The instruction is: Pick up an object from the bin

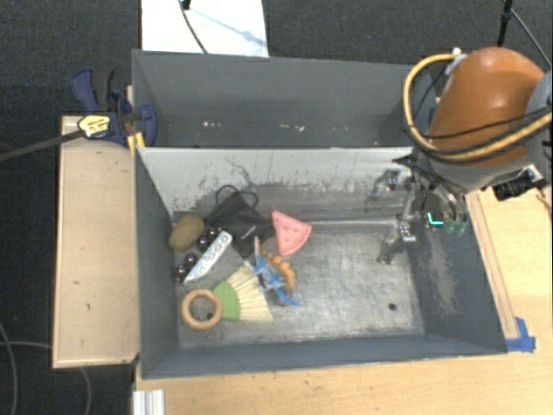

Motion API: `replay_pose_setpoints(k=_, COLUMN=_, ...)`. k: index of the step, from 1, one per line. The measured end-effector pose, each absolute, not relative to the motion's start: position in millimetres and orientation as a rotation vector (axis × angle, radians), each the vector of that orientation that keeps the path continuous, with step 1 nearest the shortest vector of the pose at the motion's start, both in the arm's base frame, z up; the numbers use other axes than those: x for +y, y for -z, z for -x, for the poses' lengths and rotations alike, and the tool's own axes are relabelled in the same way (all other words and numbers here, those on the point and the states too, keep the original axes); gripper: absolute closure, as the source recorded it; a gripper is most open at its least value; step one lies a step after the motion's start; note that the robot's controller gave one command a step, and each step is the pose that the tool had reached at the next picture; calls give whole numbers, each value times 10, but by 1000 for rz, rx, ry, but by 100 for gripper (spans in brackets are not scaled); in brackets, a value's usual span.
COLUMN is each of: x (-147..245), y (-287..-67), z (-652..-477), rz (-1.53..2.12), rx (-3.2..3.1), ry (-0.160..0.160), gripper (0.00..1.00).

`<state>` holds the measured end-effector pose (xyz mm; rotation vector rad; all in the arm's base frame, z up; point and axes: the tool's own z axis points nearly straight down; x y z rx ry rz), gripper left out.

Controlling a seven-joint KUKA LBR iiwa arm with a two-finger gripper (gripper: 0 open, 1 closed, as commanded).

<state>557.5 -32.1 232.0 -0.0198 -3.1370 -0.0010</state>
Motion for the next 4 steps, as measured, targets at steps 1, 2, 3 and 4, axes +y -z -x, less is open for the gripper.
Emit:
replay_pose_setpoints(k=1, x=-321, y=-2362, z=-5590, rz=19, rx=-3145, ry=0, gripper=0)
replay_pose_setpoints(k=2, x=-230, y=-1293, z=-5684, rz=339, rx=-3125, ry=1, gripper=100)
replay_pose_setpoints(k=3, x=-231, y=-1295, z=-5686, rz=338, rx=-3126, ry=1, gripper=100)
replay_pose_setpoints(k=4, x=-160, y=-1700, z=-5724, rz=444, rx=-3107, ry=0, gripper=100)
